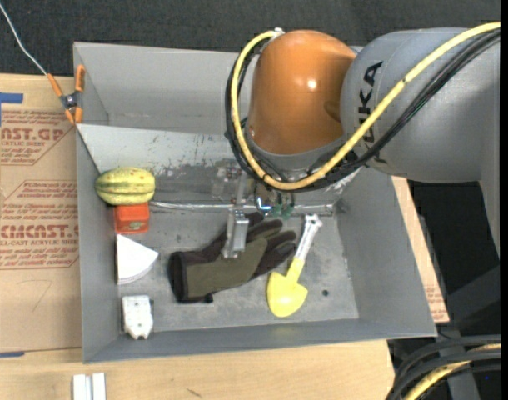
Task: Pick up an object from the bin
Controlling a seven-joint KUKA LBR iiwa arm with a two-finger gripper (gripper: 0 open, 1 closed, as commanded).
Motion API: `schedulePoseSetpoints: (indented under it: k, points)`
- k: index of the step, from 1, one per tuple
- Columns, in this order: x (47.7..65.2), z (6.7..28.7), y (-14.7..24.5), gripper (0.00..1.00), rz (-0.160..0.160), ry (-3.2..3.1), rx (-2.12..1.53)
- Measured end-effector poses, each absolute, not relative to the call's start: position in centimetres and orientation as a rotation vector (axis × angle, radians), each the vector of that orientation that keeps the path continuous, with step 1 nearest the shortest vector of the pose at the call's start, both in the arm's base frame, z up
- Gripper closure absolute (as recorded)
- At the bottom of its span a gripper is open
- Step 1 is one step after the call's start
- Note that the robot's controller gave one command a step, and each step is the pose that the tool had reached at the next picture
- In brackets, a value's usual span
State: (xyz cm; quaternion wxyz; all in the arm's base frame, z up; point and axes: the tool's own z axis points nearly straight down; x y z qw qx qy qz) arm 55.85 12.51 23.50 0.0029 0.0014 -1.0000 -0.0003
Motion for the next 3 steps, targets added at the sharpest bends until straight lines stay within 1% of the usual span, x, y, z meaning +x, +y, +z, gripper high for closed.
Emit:
schedulePoseSetpoints:
  k: [1, 2, 3]
  points:
    - [56.0, 24.0, 12.4, 0.0, -0.003, -3.144, 0.001]
    - [54.0, 16.9, 12.1, 0.0, -0.002, -3.143, 0.079]
    - [55.1, 9.4, 14.5, 0.0, -0.007, -3.14, -0.197]
